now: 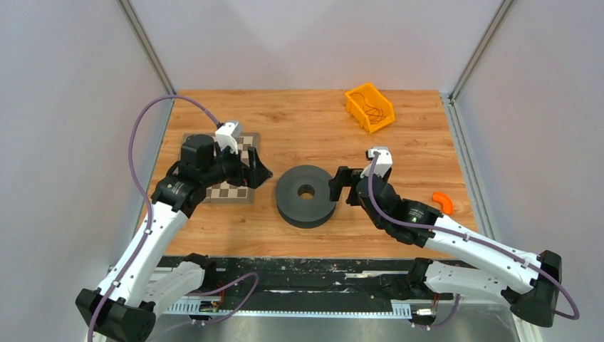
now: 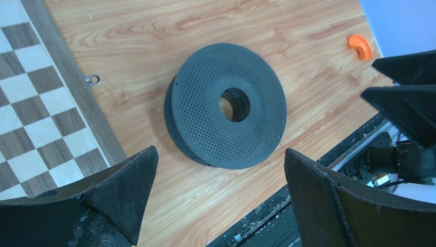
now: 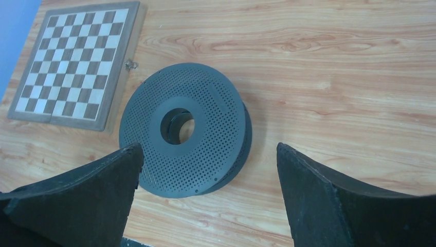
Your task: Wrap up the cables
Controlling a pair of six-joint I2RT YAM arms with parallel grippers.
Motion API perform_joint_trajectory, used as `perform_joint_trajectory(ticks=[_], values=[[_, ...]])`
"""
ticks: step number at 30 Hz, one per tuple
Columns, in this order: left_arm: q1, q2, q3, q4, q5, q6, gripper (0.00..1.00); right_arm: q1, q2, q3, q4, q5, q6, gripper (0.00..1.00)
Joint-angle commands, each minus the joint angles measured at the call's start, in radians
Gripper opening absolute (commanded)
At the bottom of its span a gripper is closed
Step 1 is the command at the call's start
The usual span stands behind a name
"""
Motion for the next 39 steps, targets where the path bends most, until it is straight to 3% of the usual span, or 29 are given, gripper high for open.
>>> perform_joint_trajectory(ticks=[1, 5, 9, 12, 17, 20, 23, 25, 29, 39], values=[[-0.004, -0.033, -0.072, 0.03, -0.029, 0.029, 1.0, -0.001, -0.016, 0.03, 0.012, 0.114, 0.031, 1.0], [-0.003, -0.05, -0.096, 0.037, -0.037, 0.003, 1.0, 0.001, 0.007, 0.038, 0.017, 0.295, 0.07, 1.0], [-0.003, -0.048, -0.076, 0.003, -0.095, 0.031, 1.0, -0.019, 0.101, 0.064, 0.129, 0.348, -0.14, 1.0], [-0.004, -0.073, -0.062, -0.041, -0.21, 0.046, 1.0, -0.121, 0.2, 0.118, 0.222, 0.112, -0.318, 0.99], [-0.003, -0.17, -0.101, -0.002, -0.326, 0.054, 1.0, -0.465, 0.322, 0.161, 0.305, -0.759, -0.332, 0.92], [-0.004, -0.19, -0.114, 0.017, -0.302, 0.061, 1.0, -0.564, 0.396, 0.16, 0.339, -1.025, -0.308, 0.81], [-0.004, -0.148, -0.097, -0.008, -0.283, 0.065, 1.0, -0.623, 0.479, 0.155, 0.341, -1.13, -0.28, 0.6], [-0.004, -0.122, -0.086, -0.026, -0.272, 0.067, 1.0, -0.662, 0.537, 0.14, 0.367, -1.242, -0.243, 0.54], [-0.005, -0.105, -0.084, -0.03, -0.242, 0.071, 1.0, -0.692, 0.629, 0.08, 0.49, -1.398, -0.145, 0.54], [-0.003, -0.114, -0.089, -0.027, -0.248, 0.075, 1.0, -0.699, 0.698, 0.024, 0.588, -1.413, -0.127, 0.61]])
